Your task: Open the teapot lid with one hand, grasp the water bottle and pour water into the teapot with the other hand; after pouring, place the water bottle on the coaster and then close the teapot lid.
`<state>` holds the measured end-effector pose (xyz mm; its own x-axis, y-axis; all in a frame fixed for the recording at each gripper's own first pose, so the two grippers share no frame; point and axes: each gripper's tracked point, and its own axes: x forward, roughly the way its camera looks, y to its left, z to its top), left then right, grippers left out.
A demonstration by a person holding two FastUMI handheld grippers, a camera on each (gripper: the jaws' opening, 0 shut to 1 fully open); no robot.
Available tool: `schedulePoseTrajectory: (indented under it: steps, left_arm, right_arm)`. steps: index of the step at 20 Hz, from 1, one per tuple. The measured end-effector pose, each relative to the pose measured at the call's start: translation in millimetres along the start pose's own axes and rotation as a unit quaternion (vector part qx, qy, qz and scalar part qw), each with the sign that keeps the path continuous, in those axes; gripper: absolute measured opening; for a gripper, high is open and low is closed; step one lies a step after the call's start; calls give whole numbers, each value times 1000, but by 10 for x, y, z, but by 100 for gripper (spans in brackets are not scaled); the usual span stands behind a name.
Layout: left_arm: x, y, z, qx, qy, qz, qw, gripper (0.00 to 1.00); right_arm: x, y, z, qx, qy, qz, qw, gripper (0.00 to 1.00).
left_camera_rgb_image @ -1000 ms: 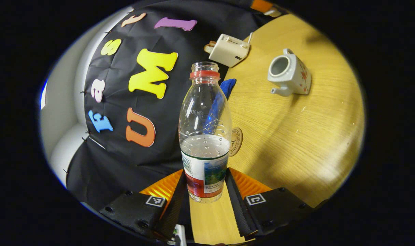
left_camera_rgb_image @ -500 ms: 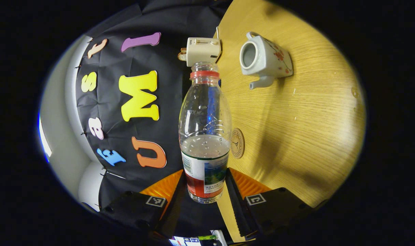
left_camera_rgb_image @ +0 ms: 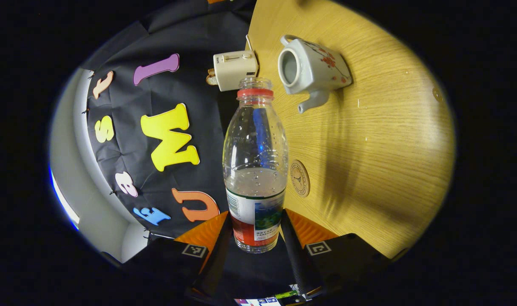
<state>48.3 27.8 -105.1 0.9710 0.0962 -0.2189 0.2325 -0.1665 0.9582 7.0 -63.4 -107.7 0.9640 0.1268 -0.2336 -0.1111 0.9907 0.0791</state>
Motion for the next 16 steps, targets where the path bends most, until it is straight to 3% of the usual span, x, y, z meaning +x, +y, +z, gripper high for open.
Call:
schedulePoseTrajectory:
  steps: [7,8,9,16]
  left_arm:
    - [15,190,67,46,-2,18,999,70]
    - [31,195,63,50,-2,18,999,74]
    - [38,210,73,53,-2,20,998,70]
    - [70,335,93,86,4,34,996,70]
  right_arm:
    - [-57,-31,11,1,-4,-2,1000,0]
    - [-62,-32,21,1,-6,-3,1000,0]
    - [-64,-36,19,0,-6,-3,1000,0]
    - [-86,-70,-12,5,-5,-4,1000,0]
